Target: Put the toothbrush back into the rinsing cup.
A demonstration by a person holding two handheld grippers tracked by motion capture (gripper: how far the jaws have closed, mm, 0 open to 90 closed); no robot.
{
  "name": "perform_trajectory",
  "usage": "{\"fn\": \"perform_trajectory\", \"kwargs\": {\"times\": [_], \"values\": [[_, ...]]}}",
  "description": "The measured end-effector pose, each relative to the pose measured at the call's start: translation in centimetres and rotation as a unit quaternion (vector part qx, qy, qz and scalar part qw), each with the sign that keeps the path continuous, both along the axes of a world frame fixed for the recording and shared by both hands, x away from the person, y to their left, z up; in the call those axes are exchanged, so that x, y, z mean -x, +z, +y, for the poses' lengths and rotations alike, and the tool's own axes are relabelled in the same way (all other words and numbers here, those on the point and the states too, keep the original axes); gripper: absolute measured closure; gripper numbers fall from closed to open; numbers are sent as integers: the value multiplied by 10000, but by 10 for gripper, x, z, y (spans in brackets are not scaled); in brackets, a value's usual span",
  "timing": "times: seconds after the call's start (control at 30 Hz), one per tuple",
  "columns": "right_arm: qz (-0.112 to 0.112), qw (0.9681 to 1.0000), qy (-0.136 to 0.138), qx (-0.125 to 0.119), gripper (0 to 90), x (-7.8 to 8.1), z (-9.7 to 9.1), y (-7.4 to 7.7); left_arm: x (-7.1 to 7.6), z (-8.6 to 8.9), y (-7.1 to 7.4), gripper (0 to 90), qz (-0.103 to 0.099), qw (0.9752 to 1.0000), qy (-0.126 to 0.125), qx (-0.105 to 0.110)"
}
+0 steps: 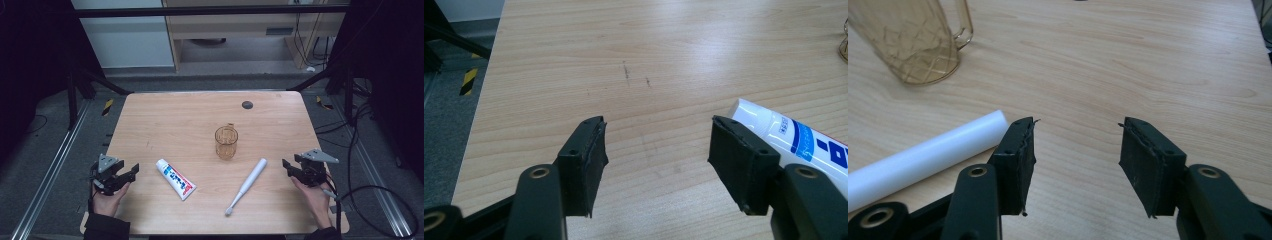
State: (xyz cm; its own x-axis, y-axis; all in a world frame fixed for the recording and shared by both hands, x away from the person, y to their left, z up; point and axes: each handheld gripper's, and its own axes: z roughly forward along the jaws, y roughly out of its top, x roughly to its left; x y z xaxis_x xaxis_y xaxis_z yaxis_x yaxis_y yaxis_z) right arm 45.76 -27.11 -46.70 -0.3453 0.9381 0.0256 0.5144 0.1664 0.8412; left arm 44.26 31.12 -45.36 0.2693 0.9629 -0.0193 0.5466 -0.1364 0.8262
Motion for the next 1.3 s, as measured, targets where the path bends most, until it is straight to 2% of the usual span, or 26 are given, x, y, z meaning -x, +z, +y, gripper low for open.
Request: {"fn": "perform_trajectory", "kwargs": {"times": [0.1, 0.13, 0.27, 0.33, 0.53, 0.63, 0.87, 0.93, 1.0, 1.13, 1.3], "values": [[24, 9999, 133, 47, 498, 4, 5, 1, 1, -1, -1, 396, 20, 10000, -10, -8], [24, 9999, 133, 47, 498, 4, 5, 1, 2, -1, -2, 396, 23, 10000, -21, -32], [29, 9991, 412, 66, 544, 8, 18, 6, 3, -3, -5, 413, 34, 9998, -137, -153], [11, 9987, 505, 113, 565, 7, 24, 8, 3, -5, -6, 422, 56, 9997, -113, -225], [-37, 9978, 666, 53, 631, 4, 39, 14, 4, -8, -6, 466, 7, 9997, -124, -210], [-64, 9974, 721, 63, 664, 2, 44, 15, 3, -9, -7, 429, 12, 9996, -104, -262], [164, 9956, 902, 179, 793, -11, 65, 9, 2, -12, -9, 426, 89, 9995, -164, -251], [162, 9953, 931, 221, 820, -15, 69, 8, 2, -13, -9, 419, 113, 9995, -192, -236], [142, 9954, 922, 207, 832, -19, 72, 8, 1, -13, -9, 406, 124, 9994, -240, -215], [219, 9954, 914, 182, 847, -28, 77, 5, 0, -14, -10, 359, 157, 9993, -183, -283], [294, 9945, 966, 278, 852, -34, 82, 1, 0, -11, -9, 344, 146, 9997, -139, -151]]}}
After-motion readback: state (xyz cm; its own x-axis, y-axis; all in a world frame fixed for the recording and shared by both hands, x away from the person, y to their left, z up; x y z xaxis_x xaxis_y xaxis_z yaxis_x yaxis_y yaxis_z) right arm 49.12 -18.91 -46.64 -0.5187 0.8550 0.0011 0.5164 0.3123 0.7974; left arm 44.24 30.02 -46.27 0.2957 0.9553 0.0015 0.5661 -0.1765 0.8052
